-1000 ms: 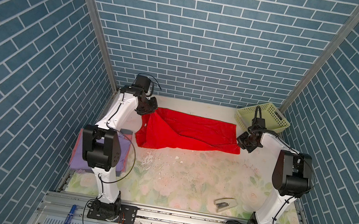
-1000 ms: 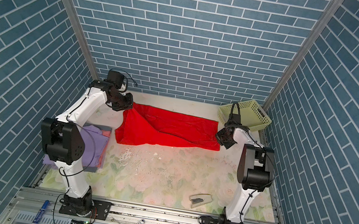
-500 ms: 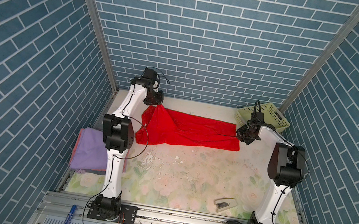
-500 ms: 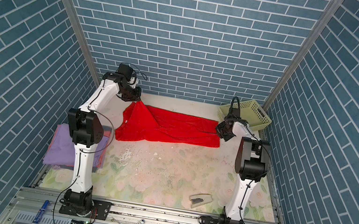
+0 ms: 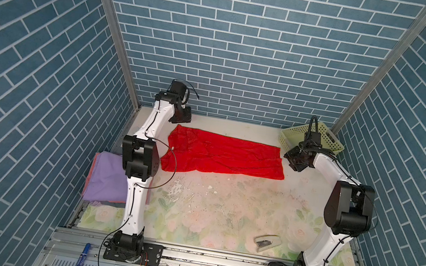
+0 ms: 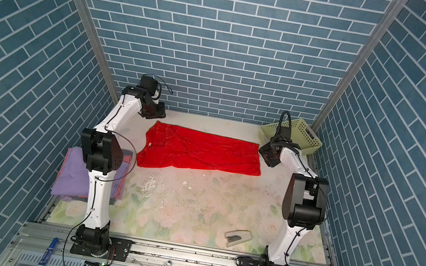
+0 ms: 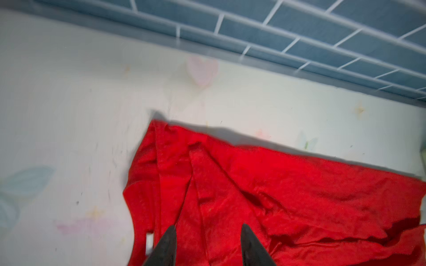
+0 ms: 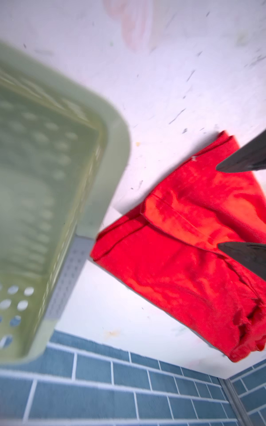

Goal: Fold and stack t-shirts
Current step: Fold the T-shirt at the center of the table, then move the T-shirt to the center of the table.

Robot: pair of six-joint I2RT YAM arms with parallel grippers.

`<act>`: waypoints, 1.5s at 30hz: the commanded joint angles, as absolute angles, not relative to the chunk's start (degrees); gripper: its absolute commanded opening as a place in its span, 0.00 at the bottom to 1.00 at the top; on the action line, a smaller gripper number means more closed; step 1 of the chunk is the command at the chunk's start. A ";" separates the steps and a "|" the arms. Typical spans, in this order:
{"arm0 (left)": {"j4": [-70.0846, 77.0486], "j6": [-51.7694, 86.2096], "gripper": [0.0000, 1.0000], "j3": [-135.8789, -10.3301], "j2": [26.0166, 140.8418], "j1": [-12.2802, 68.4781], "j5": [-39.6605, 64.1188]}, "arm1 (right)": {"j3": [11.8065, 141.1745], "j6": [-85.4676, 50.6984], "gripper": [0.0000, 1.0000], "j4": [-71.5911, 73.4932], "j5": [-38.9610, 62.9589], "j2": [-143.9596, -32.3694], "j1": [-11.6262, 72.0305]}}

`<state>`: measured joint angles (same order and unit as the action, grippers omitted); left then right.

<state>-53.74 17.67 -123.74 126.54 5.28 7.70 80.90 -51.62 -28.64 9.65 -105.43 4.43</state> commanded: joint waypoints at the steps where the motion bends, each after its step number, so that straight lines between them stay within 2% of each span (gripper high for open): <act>1: -48.74 23.49 0.49 -106.23 115.21 5.45 5.65 | 75.37 -52.29 0.51 -29.84 8.95 -102.23 4.34; 5: -41.69 30.73 0.54 -84.97 103.05 5.36 7.44 | 69.83 -55.27 0.56 -25.81 10.94 -101.00 4.54; 10: -40.59 35.49 0.56 -72.38 96.64 5.36 8.87 | 66.44 -57.79 0.59 -21.66 12.85 -102.05 4.86; 18: -35.84 38.50 0.56 -64.30 97.44 4.56 5.98 | 65.62 -60.23 0.60 -19.29 12.40 -105.94 6.45; 22: -30.15 41.45 0.56 -60.83 98.09 2.20 8.23 | 66.03 -61.92 0.60 -17.21 12.85 -108.79 7.36; 28: -27.42 44.19 0.55 -59.73 99.40 1.59 6.27 | 65.95 -63.79 0.58 -16.54 10.59 -110.08 8.30; 30: -26.54 44.09 0.52 -60.19 101.05 1.24 6.56 | 65.91 -63.60 0.54 -15.91 10.28 -111.25 8.40; 32: -25.08 44.05 0.48 -60.38 102.54 0.90 6.93 | 66.34 -63.35 0.45 -15.67 10.20 -112.77 8.44; 33: -24.35 44.09 0.44 -60.51 103.23 0.79 6.88 | 66.55 -63.13 0.37 -15.41 10.16 -113.49 8.42; 35: -23.98 43.75 0.31 -61.10 104.37 0.55 6.27 | 67.07 -62.40 0.17 -15.84 9.31 -114.16 8.37; 37: -23.45 43.69 0.14 -61.59 104.77 0.19 5.98 | 67.83 -60.57 0.05 -17.77 8.14 -113.83 8.38; 38: -23.21 43.40 0.09 -61.80 104.54 0.09 5.98 | 68.03 -59.75 0.01 -18.79 7.52 -113.38 8.43; 40: -23.74 42.15 0.00 -62.84 103.53 0.00 5.69 | 68.06 -57.35 0.00 -20.70 5.86 -111.73 8.34; 45: -31.00 38.24 0.00 -67.53 98.45 -0.09 4.58 | 67.38 -51.53 0.00 -26.08 2.57 -106.34 7.83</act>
<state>-26.65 41.32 -64.42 102.37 0.36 6.28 67.94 -56.27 -17.56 7.53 -109.10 8.16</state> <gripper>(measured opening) 0.070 0.044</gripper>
